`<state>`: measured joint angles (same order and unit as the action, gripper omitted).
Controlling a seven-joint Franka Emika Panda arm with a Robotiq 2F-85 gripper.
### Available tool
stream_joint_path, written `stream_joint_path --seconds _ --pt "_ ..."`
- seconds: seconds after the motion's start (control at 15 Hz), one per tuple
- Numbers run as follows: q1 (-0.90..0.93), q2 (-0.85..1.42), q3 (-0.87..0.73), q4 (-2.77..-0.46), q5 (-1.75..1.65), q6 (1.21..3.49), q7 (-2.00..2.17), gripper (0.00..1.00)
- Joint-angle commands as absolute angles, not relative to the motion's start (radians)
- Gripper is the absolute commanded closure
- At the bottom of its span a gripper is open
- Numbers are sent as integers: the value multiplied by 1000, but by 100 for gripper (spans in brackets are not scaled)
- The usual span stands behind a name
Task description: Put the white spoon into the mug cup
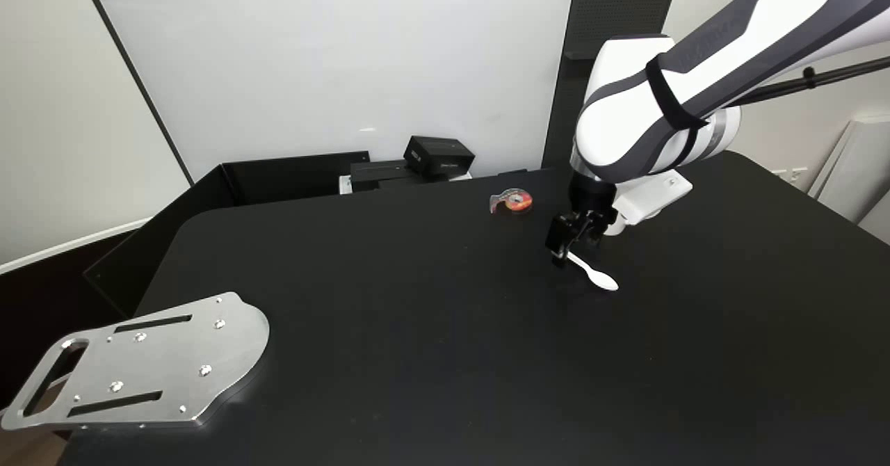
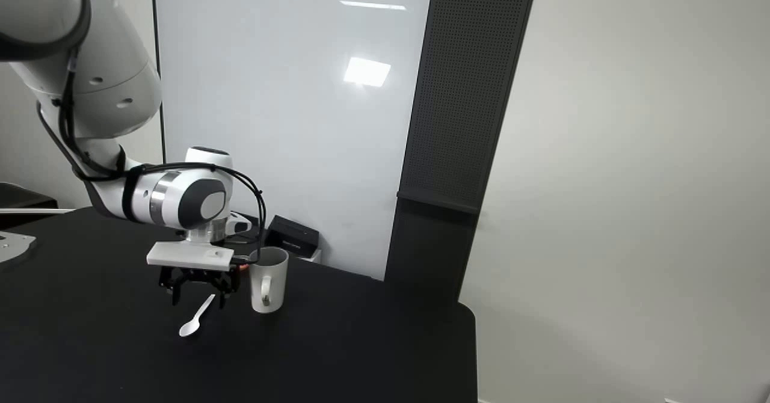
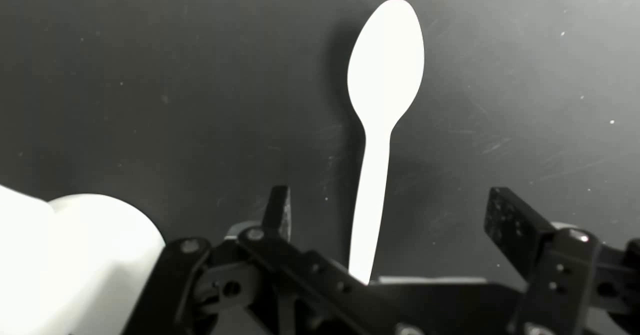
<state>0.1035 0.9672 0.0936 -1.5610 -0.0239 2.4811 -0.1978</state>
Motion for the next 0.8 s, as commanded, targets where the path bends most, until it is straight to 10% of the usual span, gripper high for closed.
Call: stream_joint_path --seconds 0.0,0.13,0.2,0.73 --pt "102 984 100 -1554 -34 2502 -179 0" --pt "104 989 100 -1554 -34 2506 -178 0" --pt "109 992 96 -1554 -37 2512 -173 25" --pt "114 1002 83 -1539 -35 2494 -150 74"
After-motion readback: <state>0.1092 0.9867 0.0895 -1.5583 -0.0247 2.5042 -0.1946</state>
